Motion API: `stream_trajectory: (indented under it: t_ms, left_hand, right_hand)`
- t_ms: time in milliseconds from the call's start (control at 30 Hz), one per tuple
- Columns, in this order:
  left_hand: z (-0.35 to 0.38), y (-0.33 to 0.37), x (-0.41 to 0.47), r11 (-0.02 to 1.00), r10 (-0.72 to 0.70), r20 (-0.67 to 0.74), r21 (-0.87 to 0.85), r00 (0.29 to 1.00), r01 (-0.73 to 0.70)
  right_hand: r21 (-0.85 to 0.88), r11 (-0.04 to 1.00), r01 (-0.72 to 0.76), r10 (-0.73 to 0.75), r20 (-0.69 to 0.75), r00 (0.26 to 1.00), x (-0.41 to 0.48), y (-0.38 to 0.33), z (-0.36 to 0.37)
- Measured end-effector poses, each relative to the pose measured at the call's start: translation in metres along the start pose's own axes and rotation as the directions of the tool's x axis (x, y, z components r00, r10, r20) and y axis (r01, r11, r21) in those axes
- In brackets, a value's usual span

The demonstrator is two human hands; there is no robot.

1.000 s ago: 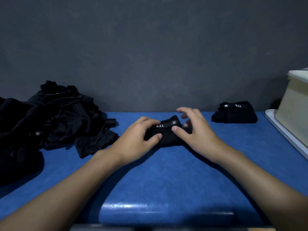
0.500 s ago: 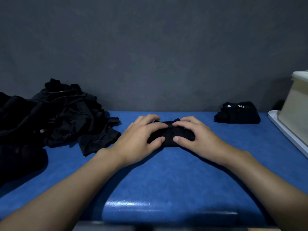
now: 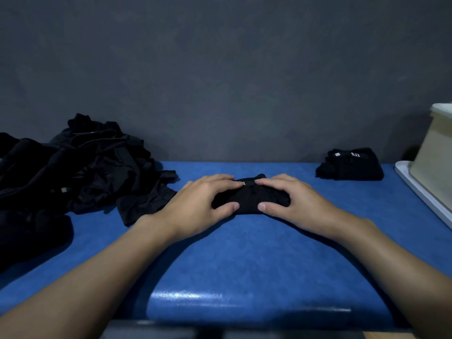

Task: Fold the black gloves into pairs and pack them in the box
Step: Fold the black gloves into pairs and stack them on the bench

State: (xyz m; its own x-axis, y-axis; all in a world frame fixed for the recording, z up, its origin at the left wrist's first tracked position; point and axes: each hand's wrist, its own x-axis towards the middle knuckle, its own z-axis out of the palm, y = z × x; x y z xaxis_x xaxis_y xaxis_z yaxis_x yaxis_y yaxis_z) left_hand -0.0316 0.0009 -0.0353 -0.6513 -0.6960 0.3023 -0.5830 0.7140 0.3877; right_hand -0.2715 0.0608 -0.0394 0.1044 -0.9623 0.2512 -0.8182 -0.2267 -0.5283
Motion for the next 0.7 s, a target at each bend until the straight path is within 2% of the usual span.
stream_trajectory:
  t_ms: [200, 700]
  left_hand:
    - [-0.001, -0.001, 0.002, 0.999, -0.018, -0.050, -0.051, 0.999, 0.016]
    - [-0.007, 0.008, 0.000, 0.997, -0.067, 0.012, -0.039, 0.998, 0.068]
  right_hand:
    - [0.015, 1.000, 0.003, -0.003, 0.014, 1.000, -0.001, -0.002, -0.003]
    - [0.039, 0.999, -0.020, 0.018, 0.036, 0.999, -0.005, -0.003, -0.009]
